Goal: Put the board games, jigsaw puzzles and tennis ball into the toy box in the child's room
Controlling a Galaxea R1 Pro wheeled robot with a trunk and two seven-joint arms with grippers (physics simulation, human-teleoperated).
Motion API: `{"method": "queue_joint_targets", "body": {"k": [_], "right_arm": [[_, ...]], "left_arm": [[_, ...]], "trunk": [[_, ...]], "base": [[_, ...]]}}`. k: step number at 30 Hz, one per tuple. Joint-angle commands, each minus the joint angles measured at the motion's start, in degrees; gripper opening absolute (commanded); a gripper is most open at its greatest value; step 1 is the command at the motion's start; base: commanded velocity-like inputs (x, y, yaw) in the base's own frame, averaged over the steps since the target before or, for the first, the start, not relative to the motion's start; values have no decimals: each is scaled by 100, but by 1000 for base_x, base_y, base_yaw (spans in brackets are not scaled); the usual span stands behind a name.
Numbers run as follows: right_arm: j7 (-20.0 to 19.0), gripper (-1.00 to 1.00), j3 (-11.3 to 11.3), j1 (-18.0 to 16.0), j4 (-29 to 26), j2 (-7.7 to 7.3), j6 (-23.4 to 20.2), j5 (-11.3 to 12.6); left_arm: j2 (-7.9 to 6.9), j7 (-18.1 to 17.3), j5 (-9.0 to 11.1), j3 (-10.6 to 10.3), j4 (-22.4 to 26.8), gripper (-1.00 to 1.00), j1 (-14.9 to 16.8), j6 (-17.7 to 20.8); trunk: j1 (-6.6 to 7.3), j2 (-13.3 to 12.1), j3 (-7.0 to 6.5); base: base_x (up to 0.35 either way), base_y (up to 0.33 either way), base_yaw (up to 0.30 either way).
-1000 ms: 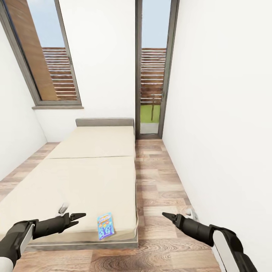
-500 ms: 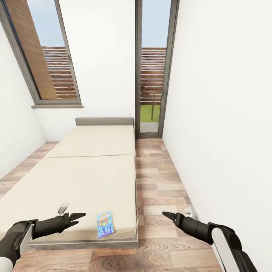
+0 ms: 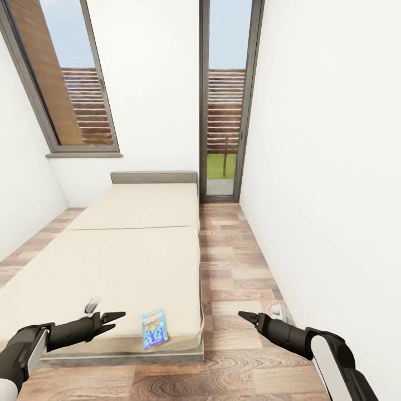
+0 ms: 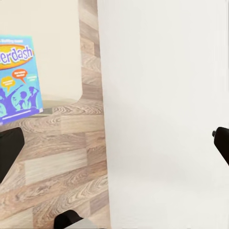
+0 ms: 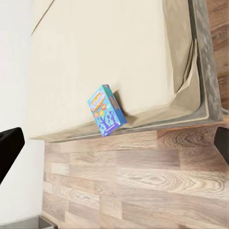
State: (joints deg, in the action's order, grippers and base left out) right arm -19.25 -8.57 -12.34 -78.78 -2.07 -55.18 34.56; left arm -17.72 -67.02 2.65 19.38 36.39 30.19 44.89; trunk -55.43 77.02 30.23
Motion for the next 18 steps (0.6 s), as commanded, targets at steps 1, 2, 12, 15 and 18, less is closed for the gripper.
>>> {"method": "queue_joint_targets", "body": {"k": [1,2,12,15,18], "right_arm": [[-54,100,-14,-3,-2,2,-23,-45],[-53,100,-17,0,-3,1,-23,-43],[-52,100,-37,25,-6,-36,-26,-15],[-54,100,-39,28,-6,-33,-30,-12],[-59,100,-39,33,-6,-42,-38,-8]], "left_arm": [[-3,-9,43,5,0,100,2,53],[-4,-10,66,5,0,100,3,53],[-40,-23,173,5,0,100,5,61],[-79,-48,217,5,0,100,5,67],[-95,-132,231,5,0,100,5,84]], "trunk": [[-22,45,24],[-44,85,42],[-264,486,222],[-330,606,276],[-396,727,329]], "base": [[0,0,0],[0,0,0],[0,0,0],[0,0,0],[0,0,0]]}}
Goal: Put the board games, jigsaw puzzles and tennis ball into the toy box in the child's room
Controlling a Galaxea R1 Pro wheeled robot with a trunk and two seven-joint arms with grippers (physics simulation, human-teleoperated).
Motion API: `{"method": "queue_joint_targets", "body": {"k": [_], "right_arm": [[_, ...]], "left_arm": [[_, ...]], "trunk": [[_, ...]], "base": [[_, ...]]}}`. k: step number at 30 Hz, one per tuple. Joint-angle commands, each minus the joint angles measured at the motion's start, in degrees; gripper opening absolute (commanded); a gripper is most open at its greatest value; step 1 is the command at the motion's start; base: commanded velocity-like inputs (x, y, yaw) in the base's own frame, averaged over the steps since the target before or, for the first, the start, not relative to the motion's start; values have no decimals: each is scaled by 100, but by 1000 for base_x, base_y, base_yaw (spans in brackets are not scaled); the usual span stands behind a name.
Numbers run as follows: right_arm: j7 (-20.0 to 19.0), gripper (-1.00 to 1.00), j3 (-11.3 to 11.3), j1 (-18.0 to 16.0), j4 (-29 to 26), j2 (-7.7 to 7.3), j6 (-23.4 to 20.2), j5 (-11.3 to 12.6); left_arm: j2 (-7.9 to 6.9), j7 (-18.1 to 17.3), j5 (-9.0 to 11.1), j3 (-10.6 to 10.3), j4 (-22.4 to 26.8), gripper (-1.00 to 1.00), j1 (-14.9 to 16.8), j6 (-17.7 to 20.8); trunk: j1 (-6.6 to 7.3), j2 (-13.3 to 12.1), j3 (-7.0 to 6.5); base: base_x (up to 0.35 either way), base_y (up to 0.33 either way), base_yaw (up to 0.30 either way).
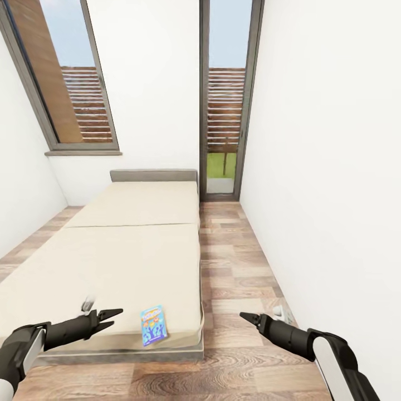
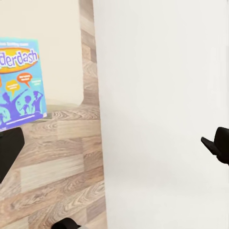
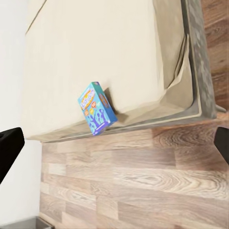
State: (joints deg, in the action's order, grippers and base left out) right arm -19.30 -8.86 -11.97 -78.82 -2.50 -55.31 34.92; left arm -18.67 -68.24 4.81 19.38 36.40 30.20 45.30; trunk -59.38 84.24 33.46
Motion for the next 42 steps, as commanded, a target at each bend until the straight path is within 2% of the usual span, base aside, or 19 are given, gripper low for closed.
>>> {"method": "queue_joint_targets", "body": {"k": [1,7,13,20,27,28,32,37,42], "right_arm": [[-56,100,-11,-1,-1,-4,-28,-43],[-89,100,-82,25,-148,-28,-37,-25],[-113,100,-161,59,-464,-36,-44,18],[-280,100,-182,69,-554,-49,-49,254],[-398,100,-192,74,-570,-56,-50,376],[-408,100,-217,73,-571,-56,-50,385],[-418,100,-331,76,-572,-54,-50,400],[-429,100,-543,70,-572,-38,-52,415],[-432,100,-650,65,-573,-31,-76,419]], "left_arm": [[-5,-52,18,4,-1,100,3,48],[-26,-400,20,-2,-1,100,3,71],[-54,-565,21,-4,-1,100,3,130],[-75,-618,28,-3,-7,100,0,277],[-130,-1050,19,1,-9,100,-4,522],[-139,-1178,10,-1,-9,100,-3,591],[-149,-1332,1,-4,-10,100,-3,665],[-163,-1412,-10,-4,-1,100,1,706],[-225,-1439,0,-5,-1,100,3,718]], "trunk": [[-22,45,24],[-154,285,132],[-286,526,239],[-440,807,365],[-593,1087,491],[-615,1127,509],[-703,1288,581],[-813,1488,670],[-923,1689,760]], "base": [[0,0,0],[0,0,0],[0,0,0],[0,0,0],[0,0,0],[0,0,0],[0,0,0],[0,0,0],[0,0,0]]}}
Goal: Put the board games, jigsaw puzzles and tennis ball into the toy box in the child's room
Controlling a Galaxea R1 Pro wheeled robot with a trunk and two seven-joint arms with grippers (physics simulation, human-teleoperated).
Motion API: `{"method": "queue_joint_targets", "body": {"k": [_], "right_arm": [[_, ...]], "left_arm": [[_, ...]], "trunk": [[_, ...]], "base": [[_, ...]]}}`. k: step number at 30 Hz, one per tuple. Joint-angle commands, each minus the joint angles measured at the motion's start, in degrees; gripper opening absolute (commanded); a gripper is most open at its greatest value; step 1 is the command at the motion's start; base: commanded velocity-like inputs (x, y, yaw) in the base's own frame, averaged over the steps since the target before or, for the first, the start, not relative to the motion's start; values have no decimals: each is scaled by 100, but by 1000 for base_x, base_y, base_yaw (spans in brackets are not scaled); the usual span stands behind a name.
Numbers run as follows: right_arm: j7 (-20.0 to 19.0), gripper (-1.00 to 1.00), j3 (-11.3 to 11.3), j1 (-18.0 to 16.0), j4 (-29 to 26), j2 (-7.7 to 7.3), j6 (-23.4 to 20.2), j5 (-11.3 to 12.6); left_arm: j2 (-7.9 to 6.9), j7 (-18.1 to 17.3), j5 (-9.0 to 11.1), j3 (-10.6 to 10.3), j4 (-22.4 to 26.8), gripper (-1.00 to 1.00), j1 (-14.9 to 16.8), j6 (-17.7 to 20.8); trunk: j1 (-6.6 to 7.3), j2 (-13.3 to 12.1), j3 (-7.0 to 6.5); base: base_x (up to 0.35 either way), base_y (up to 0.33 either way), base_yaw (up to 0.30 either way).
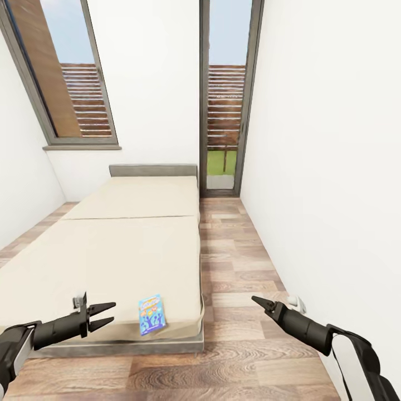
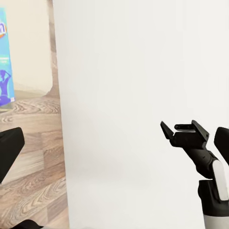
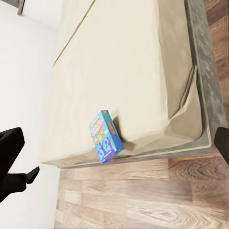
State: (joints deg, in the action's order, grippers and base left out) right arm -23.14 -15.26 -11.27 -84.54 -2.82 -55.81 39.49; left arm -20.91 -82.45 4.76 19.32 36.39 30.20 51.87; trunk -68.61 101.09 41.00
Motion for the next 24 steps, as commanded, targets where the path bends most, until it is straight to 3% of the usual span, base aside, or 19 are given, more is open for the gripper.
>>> {"method": "queue_joint_targets", "body": {"k": [1,7,17,24], "right_arm": [[-49,100,-22,-5,-1,1,-40,-38],[-50,100,-73,-7,-1,-3,-196,-41],[-61,100,-343,-7,-7,12,-374,-23],[-67,100,-359,-14,-9,18,-393,227]], "left_arm": [[-9,-21,7,0,0,100,1,62],[-35,-25,12,-3,-9,100,0,65],[-43,-26,16,1,-17,100,-1,68],[-44,-26,10,2,-17,100,-3,63]], "trunk": [[-22,44,24],[-154,285,131],[-373,686,311],[-527,967,437]], "base": [[0,0,0],[0,0,0],[0,0,0],[0,0,0]]}}
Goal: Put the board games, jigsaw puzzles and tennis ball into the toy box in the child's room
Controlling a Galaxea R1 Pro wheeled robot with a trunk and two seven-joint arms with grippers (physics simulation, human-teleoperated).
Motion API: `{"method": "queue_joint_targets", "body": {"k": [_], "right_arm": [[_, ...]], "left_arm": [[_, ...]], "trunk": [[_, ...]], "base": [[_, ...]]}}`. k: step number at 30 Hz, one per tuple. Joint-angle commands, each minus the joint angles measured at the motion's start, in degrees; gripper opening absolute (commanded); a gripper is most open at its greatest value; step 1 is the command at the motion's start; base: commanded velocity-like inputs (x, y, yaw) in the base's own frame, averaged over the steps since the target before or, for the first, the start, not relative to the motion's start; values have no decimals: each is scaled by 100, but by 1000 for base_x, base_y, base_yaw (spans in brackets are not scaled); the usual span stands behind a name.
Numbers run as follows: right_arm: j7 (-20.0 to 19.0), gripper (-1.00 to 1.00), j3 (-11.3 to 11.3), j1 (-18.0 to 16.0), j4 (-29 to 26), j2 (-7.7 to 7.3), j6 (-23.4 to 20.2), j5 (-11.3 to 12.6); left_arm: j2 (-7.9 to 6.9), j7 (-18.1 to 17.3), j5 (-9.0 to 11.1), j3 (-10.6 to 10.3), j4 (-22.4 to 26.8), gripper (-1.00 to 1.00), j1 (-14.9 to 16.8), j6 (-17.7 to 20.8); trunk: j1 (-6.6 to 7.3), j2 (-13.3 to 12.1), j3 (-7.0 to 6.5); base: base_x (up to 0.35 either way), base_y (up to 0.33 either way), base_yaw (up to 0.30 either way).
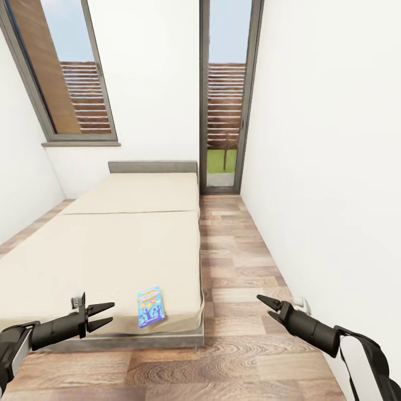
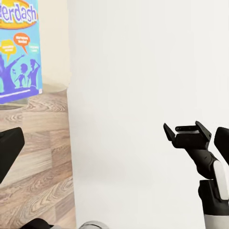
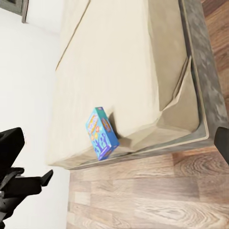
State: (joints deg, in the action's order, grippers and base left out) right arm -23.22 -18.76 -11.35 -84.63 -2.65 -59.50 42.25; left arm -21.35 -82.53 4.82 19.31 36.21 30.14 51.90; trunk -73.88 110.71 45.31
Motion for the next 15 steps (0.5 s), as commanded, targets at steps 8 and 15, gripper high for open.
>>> {"method": "queue_joint_targets", "body": {"k": [8,15], "right_arm": [[-177,100,3,-7,5,-29,-38,287],[-879,100,1,-7,53,-33,-46,348]], "left_arm": [[3,-17,2,-3,0,100,2,58],[7,-17,2,-6,0,100,2,57]], "trunk": [[-176,325,149],[-329,605,275]], "base": [[0,0,0],[0,0,0]]}}
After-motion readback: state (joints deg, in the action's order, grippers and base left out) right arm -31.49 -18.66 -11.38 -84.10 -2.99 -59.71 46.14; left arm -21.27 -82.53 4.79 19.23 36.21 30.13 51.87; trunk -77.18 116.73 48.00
